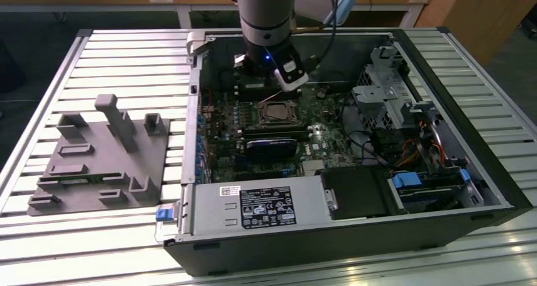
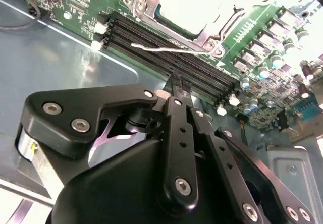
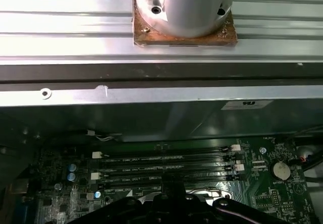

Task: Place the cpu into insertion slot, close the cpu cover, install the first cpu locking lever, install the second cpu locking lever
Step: 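Install the first cpu locking lever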

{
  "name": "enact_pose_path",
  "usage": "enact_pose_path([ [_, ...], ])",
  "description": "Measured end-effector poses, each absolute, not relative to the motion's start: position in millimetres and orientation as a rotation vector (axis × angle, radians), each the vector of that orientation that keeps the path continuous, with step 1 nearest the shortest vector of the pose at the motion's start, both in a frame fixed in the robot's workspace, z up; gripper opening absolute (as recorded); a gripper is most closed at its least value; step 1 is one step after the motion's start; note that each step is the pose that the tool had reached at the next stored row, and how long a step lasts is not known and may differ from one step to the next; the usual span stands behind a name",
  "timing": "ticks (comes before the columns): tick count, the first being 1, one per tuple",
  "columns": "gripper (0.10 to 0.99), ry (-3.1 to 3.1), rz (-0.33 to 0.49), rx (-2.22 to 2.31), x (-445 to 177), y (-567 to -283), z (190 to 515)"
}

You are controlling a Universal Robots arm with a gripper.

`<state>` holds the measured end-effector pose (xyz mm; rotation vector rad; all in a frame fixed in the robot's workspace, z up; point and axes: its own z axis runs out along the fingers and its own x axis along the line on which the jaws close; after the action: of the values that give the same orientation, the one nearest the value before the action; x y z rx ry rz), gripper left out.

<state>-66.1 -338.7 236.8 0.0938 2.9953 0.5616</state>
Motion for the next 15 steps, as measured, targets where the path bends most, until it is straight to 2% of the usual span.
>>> enact_pose_path([
  [15, 0.106, 2.999, 0.489, 0.104, -57.2, -337.2, 225.2],
])
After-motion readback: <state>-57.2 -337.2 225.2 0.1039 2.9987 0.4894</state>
